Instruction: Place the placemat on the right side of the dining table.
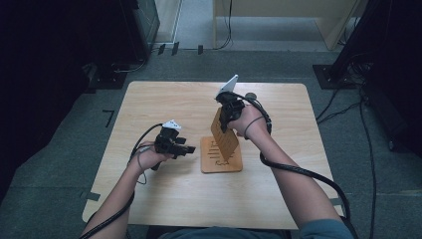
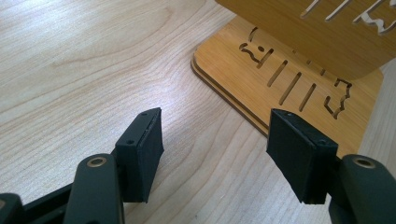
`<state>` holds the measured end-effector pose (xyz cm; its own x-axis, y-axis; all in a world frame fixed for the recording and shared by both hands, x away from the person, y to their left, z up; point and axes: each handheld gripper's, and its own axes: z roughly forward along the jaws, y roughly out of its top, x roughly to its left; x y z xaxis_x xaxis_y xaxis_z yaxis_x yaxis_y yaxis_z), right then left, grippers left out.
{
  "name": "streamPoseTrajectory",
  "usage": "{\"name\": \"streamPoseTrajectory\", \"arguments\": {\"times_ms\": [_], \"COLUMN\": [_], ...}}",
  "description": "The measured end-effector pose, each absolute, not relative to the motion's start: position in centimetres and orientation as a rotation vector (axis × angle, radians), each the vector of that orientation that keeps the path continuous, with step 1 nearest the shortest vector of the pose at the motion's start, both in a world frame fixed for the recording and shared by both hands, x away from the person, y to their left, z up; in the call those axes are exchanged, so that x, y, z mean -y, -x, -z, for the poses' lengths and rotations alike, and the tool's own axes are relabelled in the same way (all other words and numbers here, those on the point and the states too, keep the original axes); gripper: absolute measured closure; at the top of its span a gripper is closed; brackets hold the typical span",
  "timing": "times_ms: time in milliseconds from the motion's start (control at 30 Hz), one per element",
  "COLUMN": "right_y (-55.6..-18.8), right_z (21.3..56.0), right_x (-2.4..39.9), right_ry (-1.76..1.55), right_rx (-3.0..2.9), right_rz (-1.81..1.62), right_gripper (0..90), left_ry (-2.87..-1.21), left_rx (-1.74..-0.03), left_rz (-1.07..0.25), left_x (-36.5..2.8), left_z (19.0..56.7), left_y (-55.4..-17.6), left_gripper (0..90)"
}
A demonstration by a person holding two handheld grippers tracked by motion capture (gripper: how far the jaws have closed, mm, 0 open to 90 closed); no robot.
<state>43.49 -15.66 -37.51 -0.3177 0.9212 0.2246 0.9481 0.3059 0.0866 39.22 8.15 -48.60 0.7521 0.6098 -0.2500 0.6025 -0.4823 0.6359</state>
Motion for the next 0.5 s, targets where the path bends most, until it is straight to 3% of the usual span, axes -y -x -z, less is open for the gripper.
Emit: {"name": "streamPoseTrajectory", "arguments": {"times_ms": [500], "right_y": [-43.7], "right_z": [37.8], "right_x": [17.7], "right_ry": [1.785], "right_rx": [2.400], "right_rz": [0.303], "right_gripper": [87.3], "left_ry": [-2.218], "left_rx": [-0.903], "left_rz": [-0.015], "left_x": [-8.1], "left_z": [48.7], "left_y": [-39.3], "left_gripper": [35.1]}}
